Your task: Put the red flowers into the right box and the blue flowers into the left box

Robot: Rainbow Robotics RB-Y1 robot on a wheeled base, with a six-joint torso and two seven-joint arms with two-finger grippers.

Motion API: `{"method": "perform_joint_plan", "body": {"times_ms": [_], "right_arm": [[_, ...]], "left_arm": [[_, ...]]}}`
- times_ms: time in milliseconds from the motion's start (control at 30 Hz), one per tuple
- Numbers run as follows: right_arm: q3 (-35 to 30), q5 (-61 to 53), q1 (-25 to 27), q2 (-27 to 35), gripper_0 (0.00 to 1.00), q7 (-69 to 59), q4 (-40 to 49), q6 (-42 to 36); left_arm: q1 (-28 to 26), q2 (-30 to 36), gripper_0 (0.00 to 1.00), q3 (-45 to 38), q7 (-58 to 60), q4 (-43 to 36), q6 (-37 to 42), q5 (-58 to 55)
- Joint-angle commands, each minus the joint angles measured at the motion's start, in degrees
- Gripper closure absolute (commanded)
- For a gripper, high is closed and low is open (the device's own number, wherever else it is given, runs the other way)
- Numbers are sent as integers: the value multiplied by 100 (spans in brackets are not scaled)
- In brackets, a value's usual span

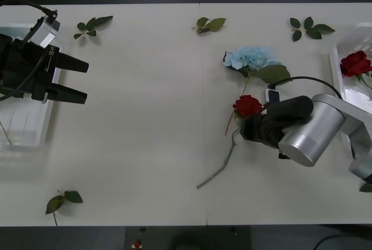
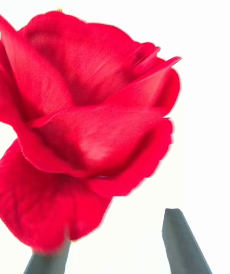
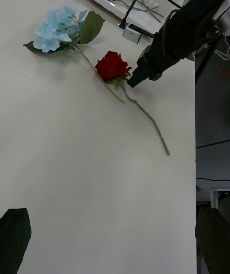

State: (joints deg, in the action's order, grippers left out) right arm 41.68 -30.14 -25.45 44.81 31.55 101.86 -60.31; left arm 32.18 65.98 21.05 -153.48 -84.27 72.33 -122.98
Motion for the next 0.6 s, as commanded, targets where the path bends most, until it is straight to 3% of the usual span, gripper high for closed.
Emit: {"method": "perform_joint_plan", "body": {"times_ms": [33,300,600], "right_arm": [[-38,-80,32,608,0,493,589,55],[-55,-441,208,1100,0,536,1292,63],[-82,-238,199,625,0,431,1248,-69]], "left_arm": [[184,170,0,-57,-152,-134,-35,11],[184,170,0,-57,-152,-134,-35,11],[184,170,0,-57,-152,-134,-35,11]]}}
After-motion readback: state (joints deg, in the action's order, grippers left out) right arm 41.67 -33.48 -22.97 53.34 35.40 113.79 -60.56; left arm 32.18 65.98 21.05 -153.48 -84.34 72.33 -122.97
